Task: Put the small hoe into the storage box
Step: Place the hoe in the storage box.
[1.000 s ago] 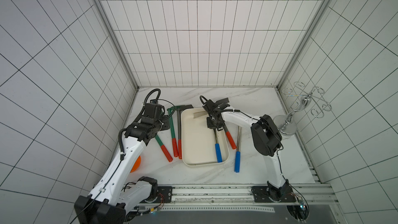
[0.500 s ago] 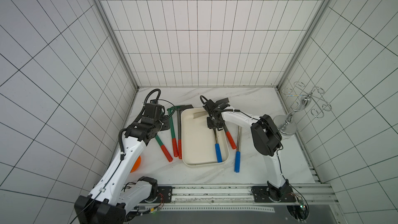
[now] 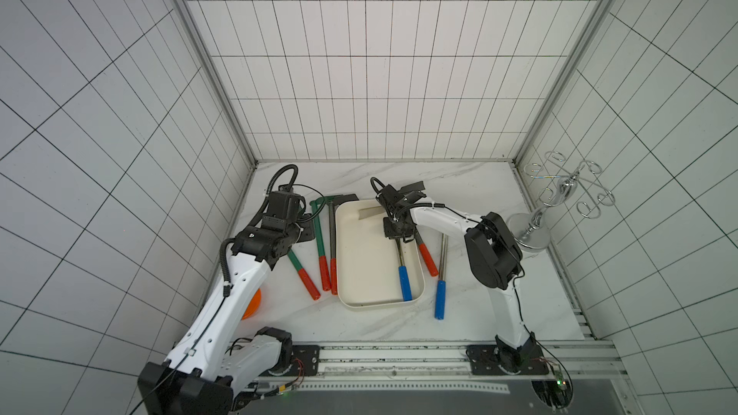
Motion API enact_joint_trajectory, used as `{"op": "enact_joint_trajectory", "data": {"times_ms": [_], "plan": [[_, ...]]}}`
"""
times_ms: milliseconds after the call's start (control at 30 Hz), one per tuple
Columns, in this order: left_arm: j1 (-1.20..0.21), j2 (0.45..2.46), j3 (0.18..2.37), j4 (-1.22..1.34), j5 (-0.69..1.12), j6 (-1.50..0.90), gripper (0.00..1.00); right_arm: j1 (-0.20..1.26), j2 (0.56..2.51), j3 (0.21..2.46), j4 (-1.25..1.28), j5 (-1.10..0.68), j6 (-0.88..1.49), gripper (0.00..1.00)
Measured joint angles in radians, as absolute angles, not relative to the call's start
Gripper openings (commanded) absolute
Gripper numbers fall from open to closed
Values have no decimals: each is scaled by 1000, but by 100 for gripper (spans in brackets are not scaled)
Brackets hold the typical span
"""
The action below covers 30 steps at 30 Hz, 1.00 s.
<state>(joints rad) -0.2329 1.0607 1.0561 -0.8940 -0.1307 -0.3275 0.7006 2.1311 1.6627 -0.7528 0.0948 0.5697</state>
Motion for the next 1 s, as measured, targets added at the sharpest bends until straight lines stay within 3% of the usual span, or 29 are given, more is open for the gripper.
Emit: {"op": "enact_joint_trajectory", "data": {"times_ms": [467,1000], "plan": [[-233,1065,1056,-895,-131,-325,61,700,2079,1663,-792,103,558,43],[-233,1082,1090,-932,-152,-363,60,647,1659,1607,-775,226,571,55]]}}
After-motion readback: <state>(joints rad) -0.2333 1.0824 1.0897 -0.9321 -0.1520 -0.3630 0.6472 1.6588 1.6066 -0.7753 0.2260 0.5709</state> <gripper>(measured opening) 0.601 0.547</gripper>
